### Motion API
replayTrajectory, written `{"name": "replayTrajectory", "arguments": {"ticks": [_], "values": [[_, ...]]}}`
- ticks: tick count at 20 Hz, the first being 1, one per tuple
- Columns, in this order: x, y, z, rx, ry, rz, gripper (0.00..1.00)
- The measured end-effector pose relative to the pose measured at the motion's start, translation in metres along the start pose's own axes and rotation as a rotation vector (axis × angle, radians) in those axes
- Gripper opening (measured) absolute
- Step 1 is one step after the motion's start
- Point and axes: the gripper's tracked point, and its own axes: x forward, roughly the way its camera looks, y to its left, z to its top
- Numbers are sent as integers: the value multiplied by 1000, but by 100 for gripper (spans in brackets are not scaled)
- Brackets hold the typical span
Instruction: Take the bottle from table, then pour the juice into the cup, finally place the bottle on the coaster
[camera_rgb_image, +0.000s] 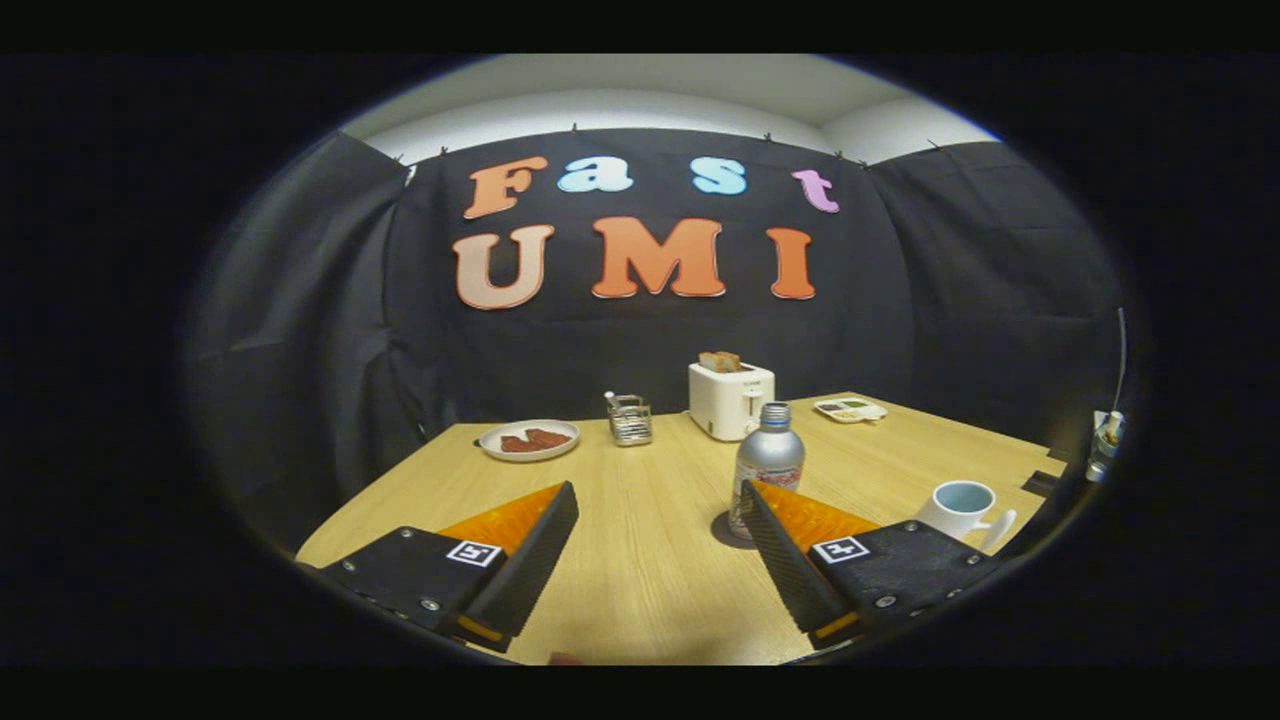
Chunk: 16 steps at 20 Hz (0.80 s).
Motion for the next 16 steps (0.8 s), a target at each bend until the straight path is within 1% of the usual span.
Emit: {"name": "replayTrajectory", "arguments": {"ticks": [1, 5, 12, 16], "values": [[-6, 5, 1, 6, -11, 15, 97], [-23, 14, 0, -23, -29, 31, 97], [-33, 32, -1, -52, -31, 70, 97], [-38, 36, 4, -85, -31, 68, 97]]}}
